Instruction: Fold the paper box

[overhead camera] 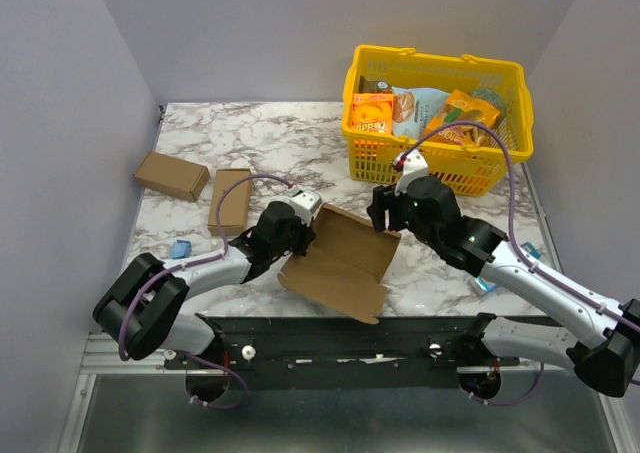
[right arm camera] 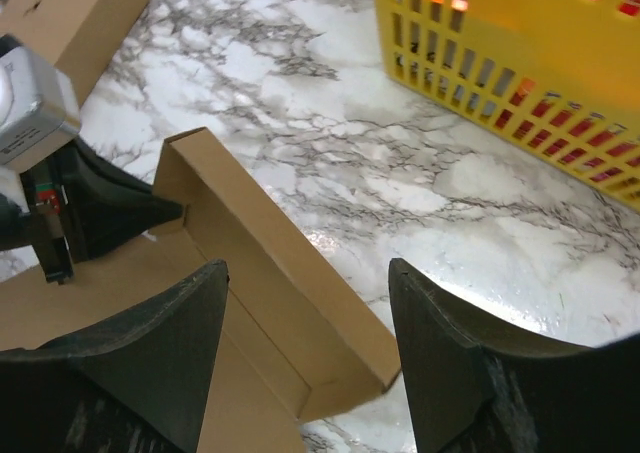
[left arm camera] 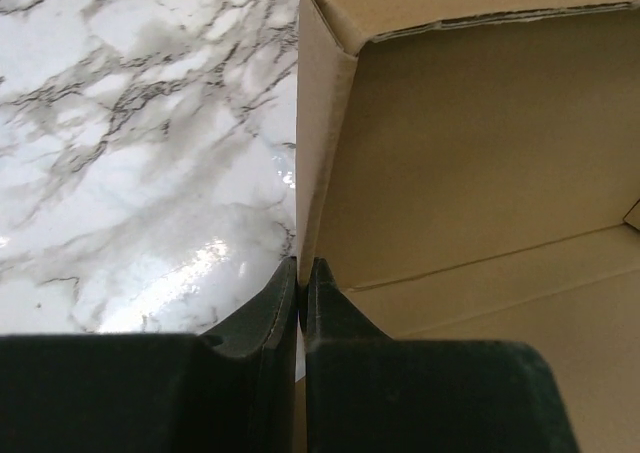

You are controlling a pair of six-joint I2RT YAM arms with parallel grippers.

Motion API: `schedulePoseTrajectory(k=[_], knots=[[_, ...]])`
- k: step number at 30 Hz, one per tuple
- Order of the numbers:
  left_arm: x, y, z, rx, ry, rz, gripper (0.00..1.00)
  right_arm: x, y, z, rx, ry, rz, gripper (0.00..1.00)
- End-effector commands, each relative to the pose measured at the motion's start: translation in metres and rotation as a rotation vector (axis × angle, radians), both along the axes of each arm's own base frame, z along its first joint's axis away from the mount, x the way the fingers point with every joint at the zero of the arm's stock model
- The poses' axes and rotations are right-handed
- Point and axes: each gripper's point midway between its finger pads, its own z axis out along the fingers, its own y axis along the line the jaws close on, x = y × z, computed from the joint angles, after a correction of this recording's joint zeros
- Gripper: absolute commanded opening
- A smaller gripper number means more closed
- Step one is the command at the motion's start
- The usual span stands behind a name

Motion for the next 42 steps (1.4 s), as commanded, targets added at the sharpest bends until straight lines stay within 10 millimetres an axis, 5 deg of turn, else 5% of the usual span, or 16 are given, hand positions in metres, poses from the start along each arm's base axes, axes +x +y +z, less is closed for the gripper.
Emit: schedulePoseTrajectory(k=[1, 17, 26, 29, 33, 39, 42], knots=[[-0.007, -0.021, 0.011, -0.052, -0.005, -0.126, 0.00, -0.019, 0.018, -0.033, -0.143, 0.099, 0.222, 0.73], [-0.007, -0.024, 0.005, -0.046, 0.030, -0.136, 0.00, -0.010, 0.021, -0.081, -0.337, 0.143, 0.174, 0.62], [-0.008, -0.028, 0.009, -0.069, 0.035, -0.136, 0.00, -0.002, 0.010, -0.096, -0.417, 0.158, 0.085, 0.35], [-0.009, -0.032, 0.020, -0.107, 0.021, -0.149, 0.14, -0.003, 0.008, -0.104, -0.421, 0.182, 0.059, 0.19], [-0.009, -0.036, 0.035, -0.142, 0.007, -0.151, 0.67, -0.004, 0.007, -0.113, -0.401, 0.211, 0.020, 0.14], [0.014, -0.027, 0.103, -0.181, -0.133, -0.054, 0.96, -0.011, -0.002, -0.139, -0.382, 0.289, -0.082, 0.12], [0.029, -0.017, 0.138, -0.209, -0.189, 0.030, 0.99, -0.013, -0.003, -0.150, -0.362, 0.327, -0.134, 0.12]])
